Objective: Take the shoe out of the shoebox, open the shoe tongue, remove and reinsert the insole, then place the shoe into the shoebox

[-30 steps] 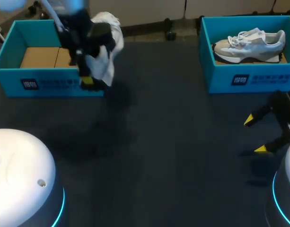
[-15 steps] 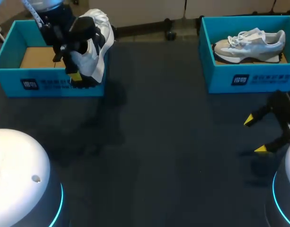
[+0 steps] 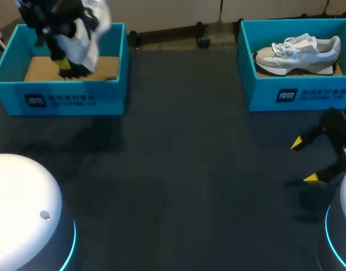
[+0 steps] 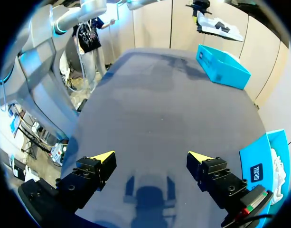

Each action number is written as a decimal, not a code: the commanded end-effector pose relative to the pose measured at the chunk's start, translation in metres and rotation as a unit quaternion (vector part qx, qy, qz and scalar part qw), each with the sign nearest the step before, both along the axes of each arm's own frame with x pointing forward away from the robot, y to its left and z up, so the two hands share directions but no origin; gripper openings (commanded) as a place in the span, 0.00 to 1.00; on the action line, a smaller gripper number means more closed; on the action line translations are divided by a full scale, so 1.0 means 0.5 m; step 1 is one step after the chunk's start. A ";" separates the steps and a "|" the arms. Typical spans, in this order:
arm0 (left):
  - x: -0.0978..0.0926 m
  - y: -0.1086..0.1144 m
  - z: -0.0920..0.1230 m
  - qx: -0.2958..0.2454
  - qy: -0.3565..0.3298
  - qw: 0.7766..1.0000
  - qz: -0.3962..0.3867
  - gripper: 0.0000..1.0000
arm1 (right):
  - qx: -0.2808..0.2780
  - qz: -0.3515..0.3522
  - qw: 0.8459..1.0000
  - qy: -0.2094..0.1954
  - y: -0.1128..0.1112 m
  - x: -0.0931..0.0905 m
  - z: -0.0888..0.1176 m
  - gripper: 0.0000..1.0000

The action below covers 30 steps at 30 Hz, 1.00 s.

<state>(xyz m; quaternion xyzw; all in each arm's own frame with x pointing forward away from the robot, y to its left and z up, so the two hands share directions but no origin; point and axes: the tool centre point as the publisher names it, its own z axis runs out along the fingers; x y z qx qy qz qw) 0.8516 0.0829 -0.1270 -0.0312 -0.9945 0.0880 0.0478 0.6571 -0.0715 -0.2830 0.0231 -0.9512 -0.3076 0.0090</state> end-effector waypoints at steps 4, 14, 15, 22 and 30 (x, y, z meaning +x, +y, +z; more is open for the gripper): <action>0.089 0.097 0.046 0.022 0.021 0.999 0.014 0.00 | -0.001 -0.001 1.000 -0.001 0.000 -0.003 0.000 1.00; 0.150 0.223 0.028 0.043 0.027 0.999 0.005 0.00 | -0.001 -0.001 1.000 -0.001 0.000 -0.003 0.000 1.00; 0.161 0.242 0.023 0.043 0.029 0.999 0.006 0.00 | -0.001 -0.001 1.000 -0.001 0.000 -0.003 0.000 1.00; 0.210 0.333 0.007 0.068 0.032 0.997 -0.012 0.00 | -0.001 -0.001 1.000 -0.001 0.000 -0.003 0.000 1.00; 0.210 0.333 0.007 0.068 0.032 0.997 -0.012 0.00 | -0.001 -0.001 1.000 -0.001 0.000 -0.003 0.000 1.00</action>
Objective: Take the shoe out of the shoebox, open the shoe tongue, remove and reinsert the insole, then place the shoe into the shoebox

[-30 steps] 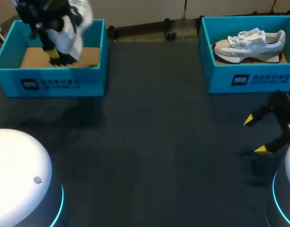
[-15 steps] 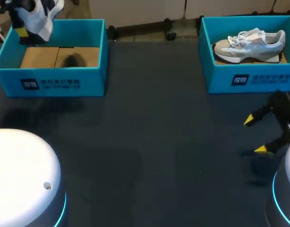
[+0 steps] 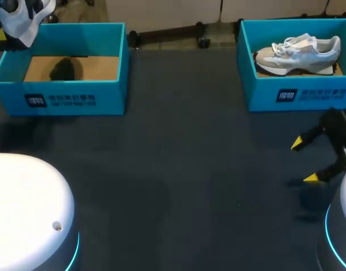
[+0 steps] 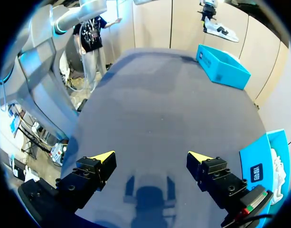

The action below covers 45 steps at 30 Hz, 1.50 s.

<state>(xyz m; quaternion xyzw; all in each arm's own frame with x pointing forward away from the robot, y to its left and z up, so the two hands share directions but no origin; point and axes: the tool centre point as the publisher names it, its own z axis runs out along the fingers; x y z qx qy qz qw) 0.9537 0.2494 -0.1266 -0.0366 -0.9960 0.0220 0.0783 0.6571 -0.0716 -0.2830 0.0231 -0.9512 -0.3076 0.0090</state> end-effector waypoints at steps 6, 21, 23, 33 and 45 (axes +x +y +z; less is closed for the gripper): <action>0.006 0.000 0.006 0.002 0.004 1.000 -0.001 0.00 | -0.001 -0.001 1.000 -0.001 0.000 -0.003 0.000 1.00; 0.124 0.112 -0.060 -0.007 0.007 1.000 0.009 0.00 | -0.001 -0.001 1.000 -0.001 0.000 -0.003 0.000 1.00; 0.120 0.120 -0.059 0.011 -0.003 0.999 -0.050 0.00 | -0.001 -0.001 1.000 -0.001 0.000 -0.003 0.000 1.00; 0.080 0.149 -0.066 0.049 -0.018 0.904 -0.424 0.00 | -0.001 -0.001 1.000 -0.001 0.000 -0.003 0.000 1.00; 0.070 0.162 -0.053 0.052 -0.029 0.821 -0.568 0.00 | -0.001 -0.001 1.000 -0.001 0.000 -0.003 0.000 1.00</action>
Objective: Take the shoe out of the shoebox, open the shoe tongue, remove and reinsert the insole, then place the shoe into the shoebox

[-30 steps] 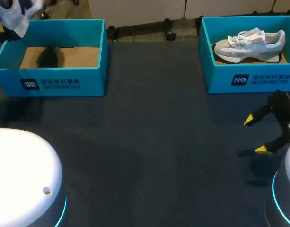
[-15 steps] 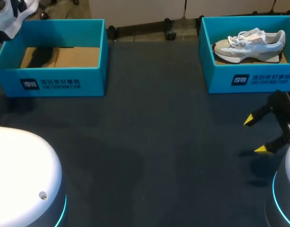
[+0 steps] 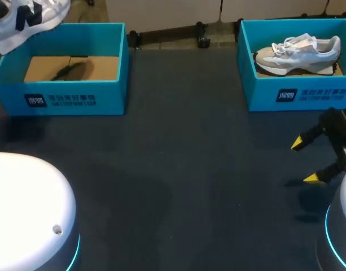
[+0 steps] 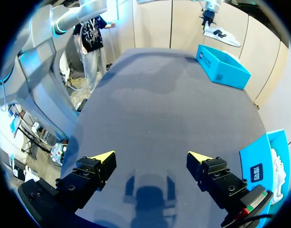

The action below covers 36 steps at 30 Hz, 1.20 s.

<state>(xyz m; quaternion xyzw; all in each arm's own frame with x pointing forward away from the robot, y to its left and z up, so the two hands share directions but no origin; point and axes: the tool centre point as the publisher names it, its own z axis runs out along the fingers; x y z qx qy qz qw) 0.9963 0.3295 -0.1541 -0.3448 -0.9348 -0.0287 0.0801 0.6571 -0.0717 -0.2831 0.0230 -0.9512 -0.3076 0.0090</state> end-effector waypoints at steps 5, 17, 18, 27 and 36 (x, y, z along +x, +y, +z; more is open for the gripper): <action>-0.010 0.005 0.001 0.017 -0.018 0.956 -0.291 0.00 | -0.001 -0.001 1.000 -0.001 0.001 -0.003 0.000 1.00; 0.033 0.010 -0.013 0.014 -0.024 0.940 -0.339 0.00 | -0.001 -0.001 1.000 -0.001 0.001 -0.003 0.000 1.00; 0.038 0.011 -0.016 0.021 -0.027 0.938 -0.345 0.00 | -0.001 -0.001 1.000 -0.001 0.001 -0.003 0.000 1.00; 0.068 0.009 -0.048 0.037 -0.033 0.926 -0.374 0.00 | -0.001 -0.001 1.000 -0.001 0.001 -0.003 0.000 1.00; 0.068 -0.016 -0.105 0.052 -0.020 0.920 -0.388 0.00 | -0.001 -0.001 1.000 -0.001 0.001 -0.003 0.000 1.00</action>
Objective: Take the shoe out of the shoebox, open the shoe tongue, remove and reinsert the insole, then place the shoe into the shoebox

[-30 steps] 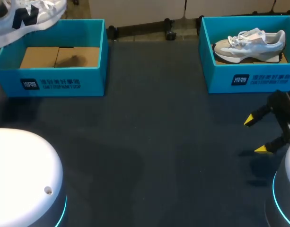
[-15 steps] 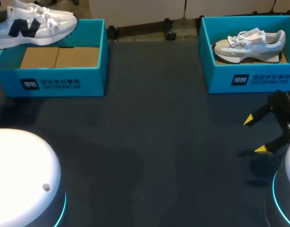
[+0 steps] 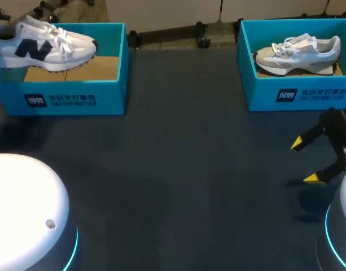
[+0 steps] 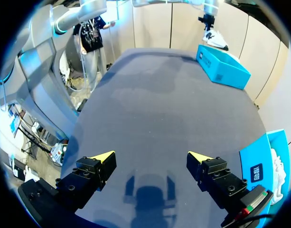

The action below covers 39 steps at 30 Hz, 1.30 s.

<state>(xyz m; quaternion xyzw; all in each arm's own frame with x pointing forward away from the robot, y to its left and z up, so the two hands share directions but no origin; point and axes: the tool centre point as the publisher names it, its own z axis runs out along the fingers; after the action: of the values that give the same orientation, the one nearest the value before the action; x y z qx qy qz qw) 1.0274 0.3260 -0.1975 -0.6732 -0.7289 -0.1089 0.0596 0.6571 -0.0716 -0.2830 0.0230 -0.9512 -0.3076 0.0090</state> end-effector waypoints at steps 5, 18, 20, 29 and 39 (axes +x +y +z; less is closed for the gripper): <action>0.020 -0.012 -0.040 0.014 0.003 1.000 0.002 0.00 | -0.001 -0.001 1.000 -0.001 0.001 -0.003 0.000 1.00; 0.081 -0.002 -0.033 0.013 -0.010 1.000 0.010 0.00 | -0.001 -0.001 1.000 -0.001 0.001 -0.003 0.000 1.00; 0.086 -0.003 -0.036 0.014 -0.008 1.000 0.009 0.00 | -0.001 -0.001 1.000 -0.001 0.001 -0.003 0.000 1.00; 0.085 -0.003 -0.040 0.012 0.003 1.000 0.004 0.00 | -0.001 -0.001 1.000 -0.001 0.001 -0.003 0.000 1.00; 0.101 -0.010 -0.051 0.010 0.006 1.000 0.007 0.00 | -0.001 -0.001 1.000 -0.001 0.001 -0.003 0.000 1.00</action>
<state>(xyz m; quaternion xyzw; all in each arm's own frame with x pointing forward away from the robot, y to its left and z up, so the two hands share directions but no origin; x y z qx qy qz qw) 1.0710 0.3217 -0.2201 -0.6691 -0.7313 -0.1132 0.0690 0.6571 -0.0716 -0.2830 0.0231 -0.9512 -0.3076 0.0090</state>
